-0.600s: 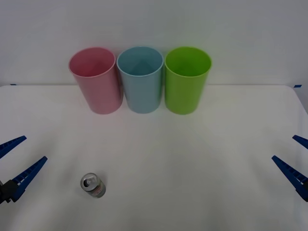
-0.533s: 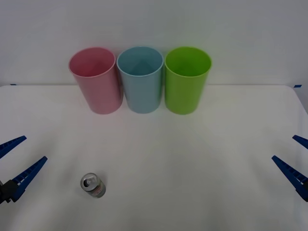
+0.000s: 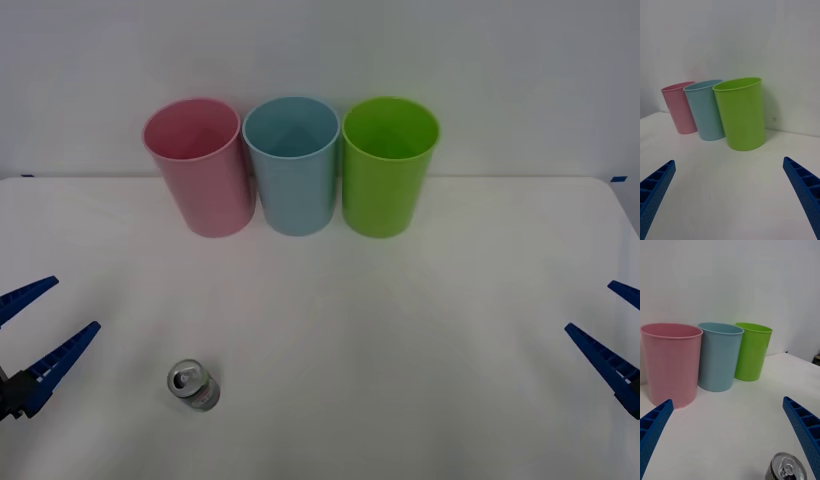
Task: Grasp the object on the table and drop it into the matching bin: aluminum can to the light blue bin, PET bottle to the pink bin.
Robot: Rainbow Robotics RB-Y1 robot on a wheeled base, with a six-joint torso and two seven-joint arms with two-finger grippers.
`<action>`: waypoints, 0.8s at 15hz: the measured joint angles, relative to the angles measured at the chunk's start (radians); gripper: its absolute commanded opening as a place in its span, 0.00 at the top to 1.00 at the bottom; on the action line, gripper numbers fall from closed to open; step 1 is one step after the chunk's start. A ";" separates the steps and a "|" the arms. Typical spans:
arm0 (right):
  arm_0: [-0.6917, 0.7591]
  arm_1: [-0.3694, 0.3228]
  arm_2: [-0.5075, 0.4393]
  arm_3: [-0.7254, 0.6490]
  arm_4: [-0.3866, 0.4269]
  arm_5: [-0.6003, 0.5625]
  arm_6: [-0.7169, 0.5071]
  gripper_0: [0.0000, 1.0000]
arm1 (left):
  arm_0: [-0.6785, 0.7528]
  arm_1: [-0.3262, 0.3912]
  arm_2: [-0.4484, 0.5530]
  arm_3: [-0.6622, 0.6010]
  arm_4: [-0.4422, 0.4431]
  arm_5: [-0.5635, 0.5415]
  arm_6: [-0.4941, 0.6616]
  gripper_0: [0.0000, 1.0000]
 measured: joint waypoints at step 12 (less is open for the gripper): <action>0.000 0.000 0.000 0.000 0.000 0.000 0.000 0.00 | 0.120 0.227 -0.087 0.003 0.023 -0.018 -0.054 0.00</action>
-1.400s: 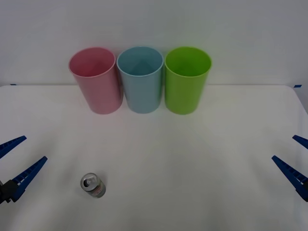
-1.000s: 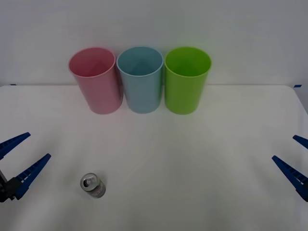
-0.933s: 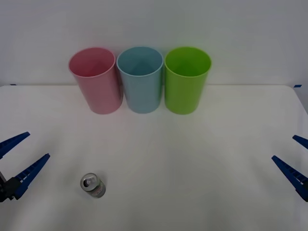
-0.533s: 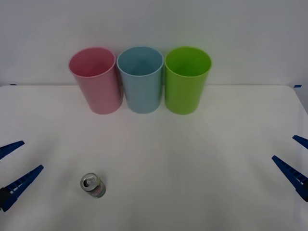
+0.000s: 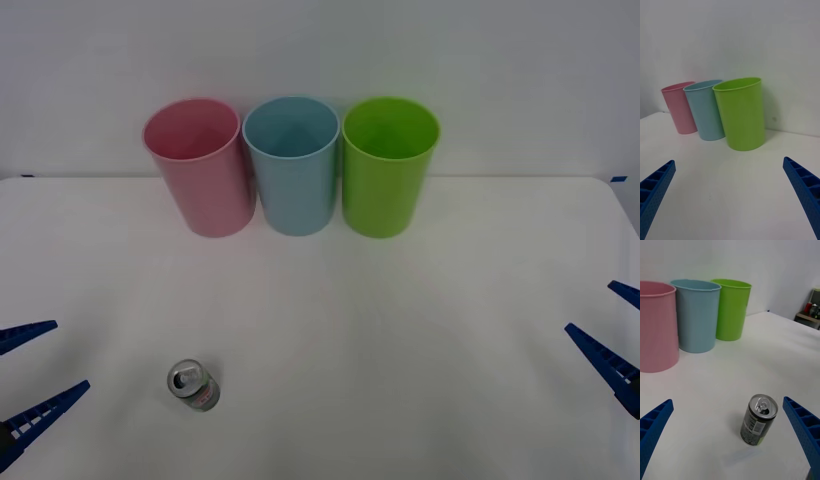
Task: Grasp the object on the table and drop it into the matching bin: aluminum can to the light blue bin, PET bottle to the pink bin.
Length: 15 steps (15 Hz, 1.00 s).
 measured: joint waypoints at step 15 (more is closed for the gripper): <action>0.000 0.000 0.000 0.000 0.000 0.000 0.000 0.00 | -0.019 0.035 -0.133 0.120 -0.037 -0.081 -0.225 0.00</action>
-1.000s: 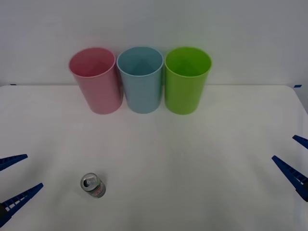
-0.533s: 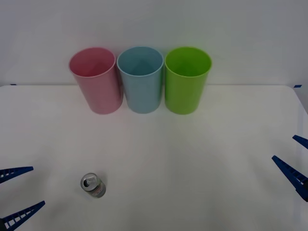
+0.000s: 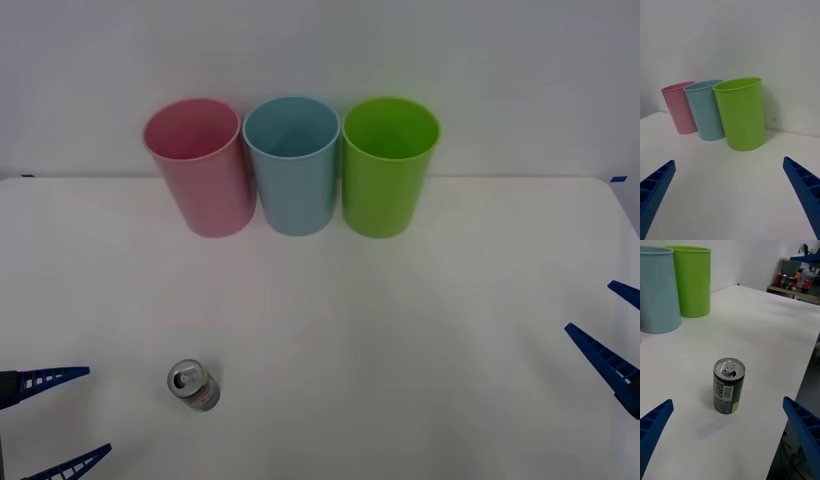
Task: Grasp the object on the table and drop it into the matching bin: aluminum can to the light blue bin, PET bottle to the pink bin.
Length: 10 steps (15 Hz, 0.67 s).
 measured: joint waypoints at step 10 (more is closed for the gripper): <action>0.000 0.000 0.000 0.000 0.000 0.000 0.000 0.00 | -0.005 -0.217 0.044 0.024 -0.125 0.007 -0.118 0.00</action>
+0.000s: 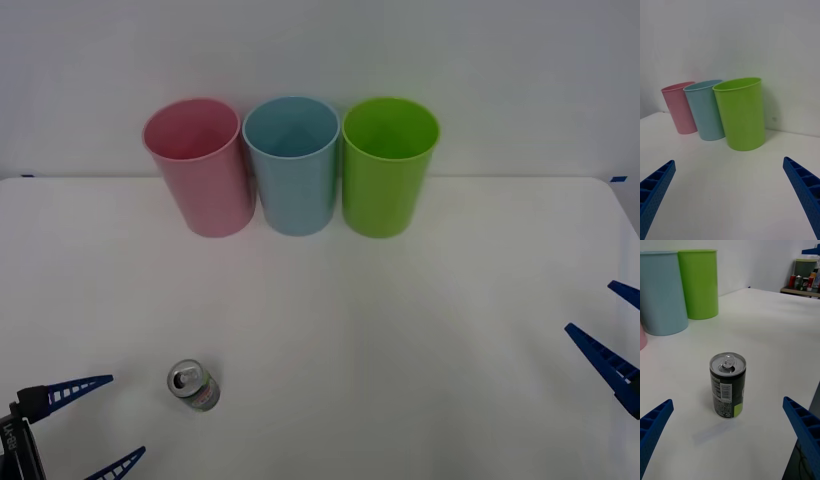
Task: Grasp the object on the table and drop it into the matching bin: aluminum can to the light blue bin, PET bottle to the pink bin.
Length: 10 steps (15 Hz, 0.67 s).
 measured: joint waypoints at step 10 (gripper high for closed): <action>0.000 0.000 0.000 0.000 0.000 0.000 0.000 0.00 | -0.073 -0.046 -0.047 0.106 -0.036 0.044 0.004 0.00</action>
